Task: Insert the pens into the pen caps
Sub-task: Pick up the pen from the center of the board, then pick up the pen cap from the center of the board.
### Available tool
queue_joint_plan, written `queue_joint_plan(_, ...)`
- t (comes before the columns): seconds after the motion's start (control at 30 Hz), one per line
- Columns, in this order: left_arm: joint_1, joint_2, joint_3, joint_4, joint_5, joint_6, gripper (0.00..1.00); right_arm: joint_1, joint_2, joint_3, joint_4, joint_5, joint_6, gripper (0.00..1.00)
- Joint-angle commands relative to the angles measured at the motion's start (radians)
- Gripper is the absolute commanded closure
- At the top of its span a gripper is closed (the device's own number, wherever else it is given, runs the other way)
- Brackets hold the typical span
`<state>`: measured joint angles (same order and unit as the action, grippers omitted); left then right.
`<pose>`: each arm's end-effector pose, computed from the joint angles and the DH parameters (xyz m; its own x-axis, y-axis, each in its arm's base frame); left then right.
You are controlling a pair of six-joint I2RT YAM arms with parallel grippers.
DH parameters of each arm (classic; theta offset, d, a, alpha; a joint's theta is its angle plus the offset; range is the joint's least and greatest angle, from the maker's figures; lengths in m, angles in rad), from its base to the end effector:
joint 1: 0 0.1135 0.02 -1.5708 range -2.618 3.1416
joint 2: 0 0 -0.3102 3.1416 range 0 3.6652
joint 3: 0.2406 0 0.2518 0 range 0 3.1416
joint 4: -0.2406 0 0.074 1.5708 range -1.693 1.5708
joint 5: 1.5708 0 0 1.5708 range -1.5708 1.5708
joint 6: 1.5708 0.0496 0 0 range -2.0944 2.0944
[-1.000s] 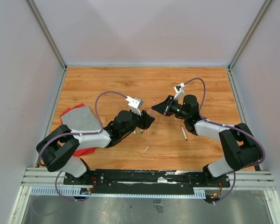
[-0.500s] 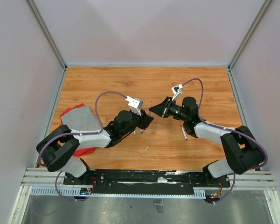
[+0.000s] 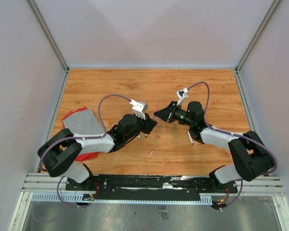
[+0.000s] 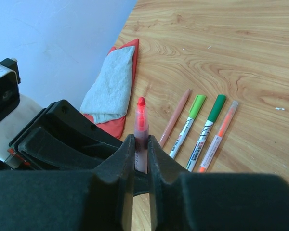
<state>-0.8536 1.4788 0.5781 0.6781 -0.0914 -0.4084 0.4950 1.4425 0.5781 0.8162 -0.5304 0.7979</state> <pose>0.2077 -0.2312 0.2407 -0.4080 -0.1339 -0.9031 0.5775 0.7283 -0.3688 0.2533 0.1652 0.2684 -0.6413 0.3556 -0.6799 -0.5662 0.3788 0.7321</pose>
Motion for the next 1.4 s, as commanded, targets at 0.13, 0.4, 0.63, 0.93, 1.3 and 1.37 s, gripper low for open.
queue_joint_plan(0.13, -0.005, 0.008, 0.042, 0.017, -0.037, 0.027, 1.00, 0.027, -0.157, -0.021, -0.182, 0.096, -0.120, 0.56)
queue_joint_plan(0.4, -0.005, 0.008, 0.049, -0.009, -0.091, 0.058, 0.99, 0.016, -0.353, 0.053, -0.713, 0.425, -0.305, 0.40)
queue_joint_plan(0.63, -0.005, 0.020, 0.058, -0.014, -0.081, 0.065, 1.00, -0.082, -0.348, 0.181, -1.153, 0.643, -0.406, 0.40)
queue_joint_plan(0.93, -0.005, 0.047, 0.093, -0.059, -0.065, 0.057, 1.00, -0.248, -0.139, 0.284, -1.283, 0.486, -0.511, 0.53)
queue_joint_plan(1.3, -0.005, 0.042, 0.094, -0.066, -0.070, 0.060, 1.00, -0.266, 0.117, 0.428, -1.330, 0.528, -0.619, 0.59)
queue_joint_plan(1.37, -0.005, 0.043, 0.096, -0.066, -0.071, 0.061, 0.99, -0.272, 0.141, 0.446, -1.329, 0.530, -0.631, 0.60)
